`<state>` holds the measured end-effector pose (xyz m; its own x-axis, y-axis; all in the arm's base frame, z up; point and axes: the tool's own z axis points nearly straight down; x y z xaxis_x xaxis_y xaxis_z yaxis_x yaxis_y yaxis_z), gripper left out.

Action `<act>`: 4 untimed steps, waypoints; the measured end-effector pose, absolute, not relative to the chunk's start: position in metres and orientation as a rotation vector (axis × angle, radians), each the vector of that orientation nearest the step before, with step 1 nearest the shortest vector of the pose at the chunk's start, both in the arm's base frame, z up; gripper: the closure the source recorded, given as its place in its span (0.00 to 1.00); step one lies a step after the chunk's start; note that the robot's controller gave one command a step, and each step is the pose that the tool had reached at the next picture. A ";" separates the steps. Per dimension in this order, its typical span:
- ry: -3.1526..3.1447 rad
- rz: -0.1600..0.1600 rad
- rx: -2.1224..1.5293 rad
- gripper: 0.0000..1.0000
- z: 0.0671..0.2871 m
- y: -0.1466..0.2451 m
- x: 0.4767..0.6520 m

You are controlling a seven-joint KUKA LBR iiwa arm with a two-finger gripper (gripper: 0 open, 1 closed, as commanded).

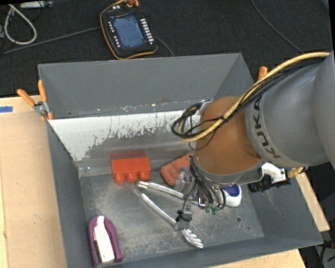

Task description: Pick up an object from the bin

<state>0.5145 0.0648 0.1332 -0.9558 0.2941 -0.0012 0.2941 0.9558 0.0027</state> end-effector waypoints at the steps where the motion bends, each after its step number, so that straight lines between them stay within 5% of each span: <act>1: 3.095 -0.003 0.621 0.00 0.098 0.096 0.508; 2: 3.075 0.002 0.639 0.00 0.069 0.055 0.488; 3: 3.048 0.005 0.784 1.00 0.070 0.066 0.516; 4: 3.048 0.005 0.785 1.00 0.070 0.066 0.516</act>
Offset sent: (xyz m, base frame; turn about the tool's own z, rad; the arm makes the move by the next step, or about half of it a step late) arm -0.0253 -0.0093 -0.0632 0.1090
